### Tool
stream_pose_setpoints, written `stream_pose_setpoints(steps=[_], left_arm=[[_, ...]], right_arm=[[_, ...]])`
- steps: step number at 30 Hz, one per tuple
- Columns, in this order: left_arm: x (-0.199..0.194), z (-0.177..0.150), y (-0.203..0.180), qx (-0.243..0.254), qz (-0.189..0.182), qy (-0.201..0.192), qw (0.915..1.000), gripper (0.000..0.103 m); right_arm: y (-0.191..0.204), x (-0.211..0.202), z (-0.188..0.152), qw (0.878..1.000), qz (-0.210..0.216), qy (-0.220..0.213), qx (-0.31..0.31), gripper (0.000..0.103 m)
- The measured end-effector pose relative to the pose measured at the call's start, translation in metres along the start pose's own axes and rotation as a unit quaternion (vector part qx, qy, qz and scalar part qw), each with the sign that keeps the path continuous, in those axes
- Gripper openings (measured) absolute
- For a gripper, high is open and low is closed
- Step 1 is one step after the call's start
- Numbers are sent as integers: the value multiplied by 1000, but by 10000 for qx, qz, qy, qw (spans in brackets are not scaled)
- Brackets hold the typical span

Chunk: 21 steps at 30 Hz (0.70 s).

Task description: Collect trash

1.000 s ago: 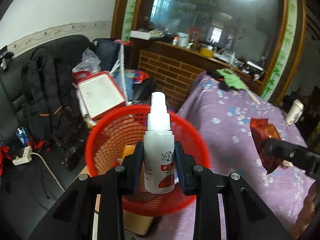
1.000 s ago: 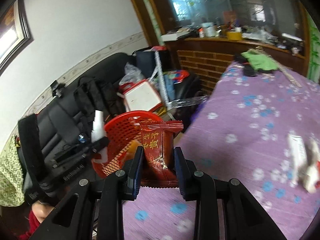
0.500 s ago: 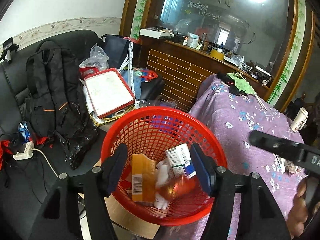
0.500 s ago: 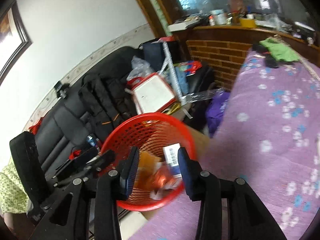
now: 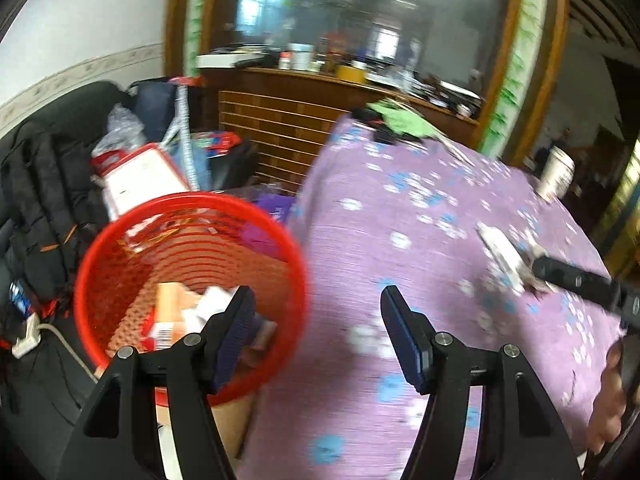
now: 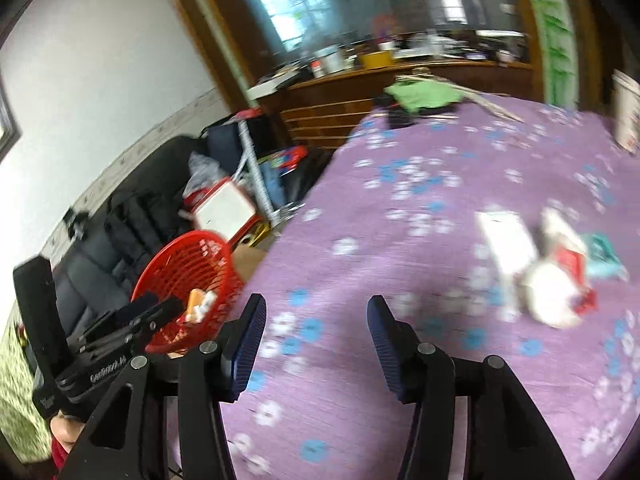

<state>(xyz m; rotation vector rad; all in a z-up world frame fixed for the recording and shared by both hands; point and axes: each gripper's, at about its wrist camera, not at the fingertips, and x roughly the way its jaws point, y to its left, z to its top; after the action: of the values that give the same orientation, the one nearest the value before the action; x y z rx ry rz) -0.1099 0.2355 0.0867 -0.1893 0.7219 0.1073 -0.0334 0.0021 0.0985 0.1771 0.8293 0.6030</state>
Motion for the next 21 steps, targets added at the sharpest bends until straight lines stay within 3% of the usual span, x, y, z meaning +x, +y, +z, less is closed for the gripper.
stream_pose_setpoints(steps=[7, 14, 21], left_arm=[[7, 8, -82, 726, -418, 206, 9963, 65], [15, 22, -164, 1359, -813, 307, 9869, 70], [57, 38, -244, 1826, -1066, 771, 9744, 70]], right_arm=[[-97, -60, 12, 9917, -586, -684, 918, 57], [-186, -69, 21, 9726, -1436, -972, 1549, 57], [-250, -57, 2, 9599, -1203, -1241, 2206, 52]])
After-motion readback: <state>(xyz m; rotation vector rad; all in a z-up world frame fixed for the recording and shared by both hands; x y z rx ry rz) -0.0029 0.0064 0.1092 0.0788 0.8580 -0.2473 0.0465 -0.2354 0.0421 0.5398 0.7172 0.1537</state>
